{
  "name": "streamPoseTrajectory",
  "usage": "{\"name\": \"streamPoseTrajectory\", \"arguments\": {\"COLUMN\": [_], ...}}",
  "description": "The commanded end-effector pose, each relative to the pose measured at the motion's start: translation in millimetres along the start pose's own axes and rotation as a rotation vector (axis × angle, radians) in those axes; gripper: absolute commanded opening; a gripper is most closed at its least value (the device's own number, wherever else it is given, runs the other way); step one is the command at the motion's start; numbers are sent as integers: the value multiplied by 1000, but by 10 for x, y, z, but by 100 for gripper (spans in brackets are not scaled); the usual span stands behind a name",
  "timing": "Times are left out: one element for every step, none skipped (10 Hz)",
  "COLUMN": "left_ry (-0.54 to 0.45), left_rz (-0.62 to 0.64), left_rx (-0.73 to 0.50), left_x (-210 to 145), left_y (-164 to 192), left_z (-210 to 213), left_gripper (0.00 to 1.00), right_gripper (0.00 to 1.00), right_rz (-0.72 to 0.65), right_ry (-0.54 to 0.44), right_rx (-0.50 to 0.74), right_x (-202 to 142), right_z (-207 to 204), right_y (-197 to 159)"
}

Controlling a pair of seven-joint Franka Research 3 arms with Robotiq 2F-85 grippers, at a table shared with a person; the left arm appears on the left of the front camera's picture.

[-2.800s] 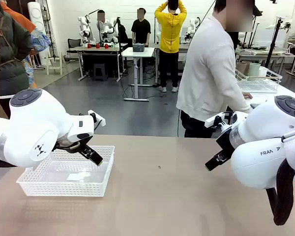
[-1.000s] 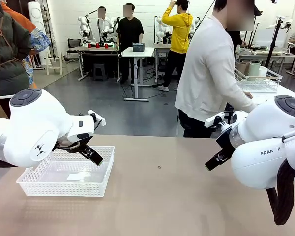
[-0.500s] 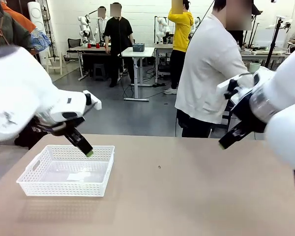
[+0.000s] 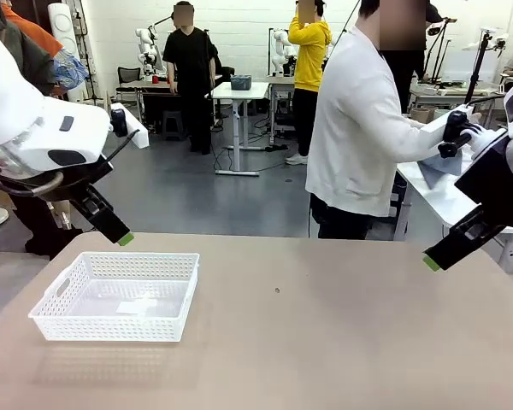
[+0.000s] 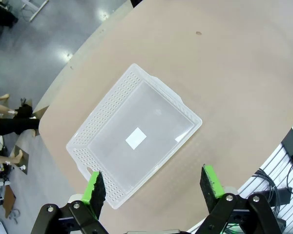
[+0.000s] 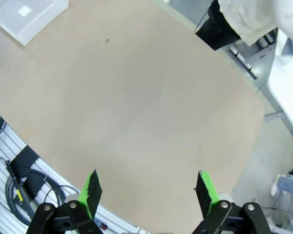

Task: Clean and organize the cups into the basket.
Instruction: Pick up the Organizing basket and move it to the center of the table, then pick up the Reusable plastic cup from the right side of the table and place it inside the Organizing basket.

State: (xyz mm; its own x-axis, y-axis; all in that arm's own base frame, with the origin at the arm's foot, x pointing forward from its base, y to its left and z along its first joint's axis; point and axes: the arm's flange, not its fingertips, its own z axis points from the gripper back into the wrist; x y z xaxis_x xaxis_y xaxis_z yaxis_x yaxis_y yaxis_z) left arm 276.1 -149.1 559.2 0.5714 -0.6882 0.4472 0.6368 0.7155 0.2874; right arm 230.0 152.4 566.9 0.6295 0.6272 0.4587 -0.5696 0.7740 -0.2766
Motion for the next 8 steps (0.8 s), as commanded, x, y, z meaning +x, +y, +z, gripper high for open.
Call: {"name": "streamPoseTrajectory", "arguments": {"left_ry": [16, 16, 16, 30, -94, -225, -287, -325], "left_rz": [7, 7, 7, 0, 193, 394, 612, 827], "left_rx": [-22, -22, -22, -16, -364, -572, -690, -884], "left_x": [12, 12, 12, 13, -43, -114, -227, -357], "left_y": [3, 3, 3, 3, 288, 513, 738, 983], "left_z": [-175, -175, -175, -142, -166, -123, -119, -136], "left_gripper": [100, 100, 100, 100, 100, 100, 100, 100], "right_gripper": [100, 100, 100, 100, 100, 100, 100, 100], "right_rz": [-7, -7, -7, 0, -130, -229, -333, -466], "right_ry": [-16, -16, -16, -8, -85, -104, -150, -220], "right_rx": [-5, -5, -5, 1, 264, 450, 607, 772], "right_x": [67, 67, 67, 28, 3, -116, -283, -488], "right_z": [-78, -78, -78, -28, -85, -184, -254, -321], "right_y": [-39, -39, -39, -9, -299, -511, -711, -960]}}
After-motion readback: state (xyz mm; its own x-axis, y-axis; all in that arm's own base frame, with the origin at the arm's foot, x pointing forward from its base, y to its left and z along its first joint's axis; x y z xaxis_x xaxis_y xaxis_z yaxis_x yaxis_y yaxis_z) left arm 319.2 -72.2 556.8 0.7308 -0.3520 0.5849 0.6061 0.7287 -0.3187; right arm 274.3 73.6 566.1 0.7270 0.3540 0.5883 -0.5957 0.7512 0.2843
